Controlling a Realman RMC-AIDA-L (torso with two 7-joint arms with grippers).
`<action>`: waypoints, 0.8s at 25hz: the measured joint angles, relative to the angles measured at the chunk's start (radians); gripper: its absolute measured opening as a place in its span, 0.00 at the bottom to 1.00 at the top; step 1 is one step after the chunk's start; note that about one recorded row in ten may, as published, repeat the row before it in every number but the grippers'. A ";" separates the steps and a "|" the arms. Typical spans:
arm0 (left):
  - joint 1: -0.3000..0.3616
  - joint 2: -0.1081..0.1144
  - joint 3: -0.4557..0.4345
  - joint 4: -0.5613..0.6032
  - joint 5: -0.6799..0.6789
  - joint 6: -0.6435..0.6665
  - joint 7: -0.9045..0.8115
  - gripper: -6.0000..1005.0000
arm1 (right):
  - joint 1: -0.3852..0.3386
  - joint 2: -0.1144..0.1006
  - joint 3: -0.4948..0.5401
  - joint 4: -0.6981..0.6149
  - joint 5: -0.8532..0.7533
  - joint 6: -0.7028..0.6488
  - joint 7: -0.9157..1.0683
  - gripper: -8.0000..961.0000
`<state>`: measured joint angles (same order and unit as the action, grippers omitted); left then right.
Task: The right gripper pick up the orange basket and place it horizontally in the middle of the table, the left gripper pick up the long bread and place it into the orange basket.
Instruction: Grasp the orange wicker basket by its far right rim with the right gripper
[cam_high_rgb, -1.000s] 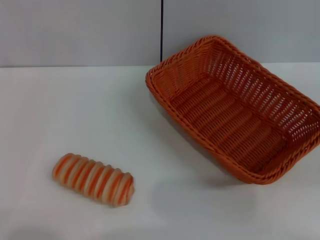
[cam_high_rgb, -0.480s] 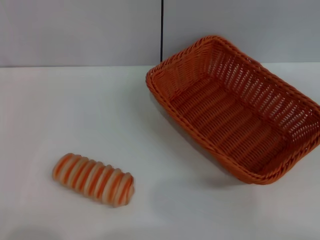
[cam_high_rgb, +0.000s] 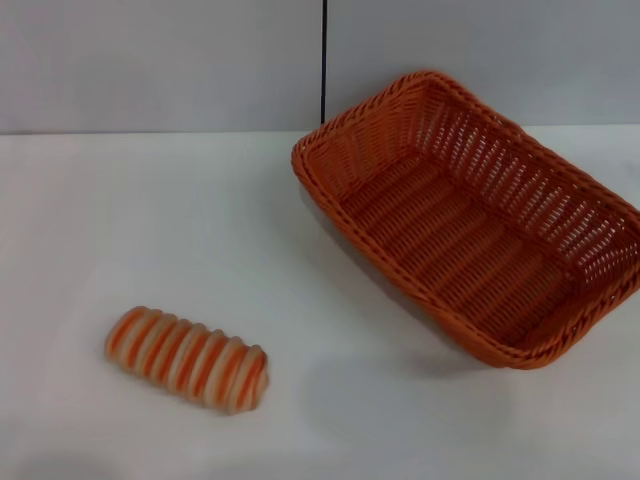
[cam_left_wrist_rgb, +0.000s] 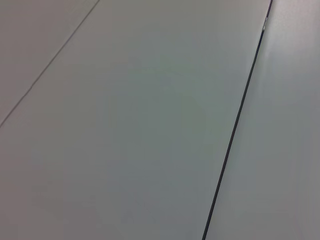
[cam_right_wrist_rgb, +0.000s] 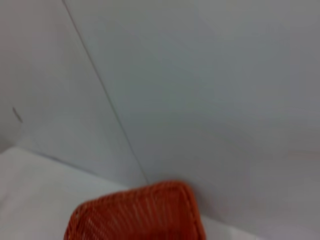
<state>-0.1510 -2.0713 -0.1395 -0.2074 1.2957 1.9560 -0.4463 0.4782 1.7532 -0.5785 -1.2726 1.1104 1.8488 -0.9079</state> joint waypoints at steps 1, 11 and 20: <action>-0.002 0.000 0.000 0.000 0.000 -0.001 0.000 0.83 | 0.018 0.002 -0.001 0.038 -0.028 -0.003 -0.021 0.48; -0.004 0.001 0.012 0.000 0.001 -0.006 0.000 0.83 | 0.110 0.018 -0.006 0.283 -0.092 -0.103 -0.141 0.48; 0.002 -0.001 0.014 0.000 0.000 -0.011 0.000 0.83 | 0.134 0.050 -0.011 0.326 -0.166 -0.199 -0.163 0.66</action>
<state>-0.1492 -2.0722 -0.1257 -0.2070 1.2961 1.9452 -0.4463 0.6119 1.8031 -0.5898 -0.9469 0.9448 1.6499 -1.0711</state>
